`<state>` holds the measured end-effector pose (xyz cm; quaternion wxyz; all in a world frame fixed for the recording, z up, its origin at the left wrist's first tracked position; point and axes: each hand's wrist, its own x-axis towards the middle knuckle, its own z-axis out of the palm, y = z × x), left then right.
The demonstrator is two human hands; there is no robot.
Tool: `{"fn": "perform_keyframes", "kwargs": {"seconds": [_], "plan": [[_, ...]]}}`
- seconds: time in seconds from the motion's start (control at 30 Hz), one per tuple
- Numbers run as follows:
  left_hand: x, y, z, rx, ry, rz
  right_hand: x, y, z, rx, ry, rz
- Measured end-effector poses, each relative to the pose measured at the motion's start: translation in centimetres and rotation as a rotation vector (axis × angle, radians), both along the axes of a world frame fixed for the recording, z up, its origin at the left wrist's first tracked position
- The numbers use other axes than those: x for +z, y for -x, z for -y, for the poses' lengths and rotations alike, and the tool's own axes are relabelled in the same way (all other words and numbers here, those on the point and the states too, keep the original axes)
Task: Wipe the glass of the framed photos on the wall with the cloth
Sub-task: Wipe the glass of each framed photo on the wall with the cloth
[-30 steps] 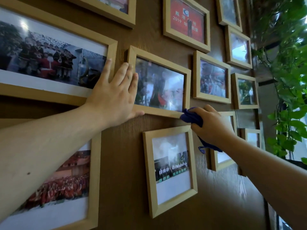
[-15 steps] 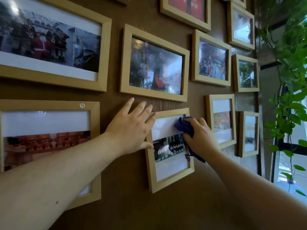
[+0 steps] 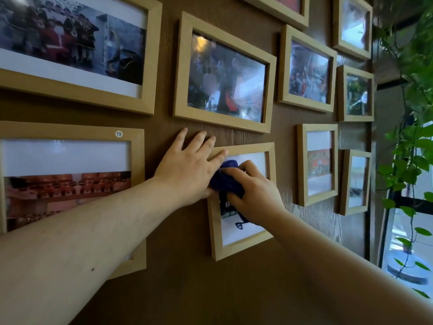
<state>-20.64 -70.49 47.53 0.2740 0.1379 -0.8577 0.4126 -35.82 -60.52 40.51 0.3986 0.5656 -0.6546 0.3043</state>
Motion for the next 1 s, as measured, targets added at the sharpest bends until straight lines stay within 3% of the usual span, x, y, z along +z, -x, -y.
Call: {"fn": "perform_keyframes", "kwargs": {"seconds": [0.1, 0.33, 0.47, 0.73, 1.0], "plan": [[-0.1, 0.0, 0.1, 0.011, 0.01, -0.003, -0.6, 1.8, -1.0, -0.07, -0.004, -0.021], [-0.2, 0.1, 0.2, 0.015, 0.032, -0.006, -2.5, 5.4, -3.2, -0.306, 0.034, 0.17], [-0.3, 0.1, 0.2, 0.014, 0.032, -0.014, -2.8, 3.9, -2.0, -0.26, 0.05, 0.187], [-0.5, 0.2, 0.1, 0.015, 0.025, -0.028, -3.9, 0.6, -0.8, -0.001, -0.087, -0.06], [-0.5, 0.2, 0.3, 0.01, 0.004, -0.023, -5.4, 5.7, -3.9, -0.281, -0.03, 0.125]]}}
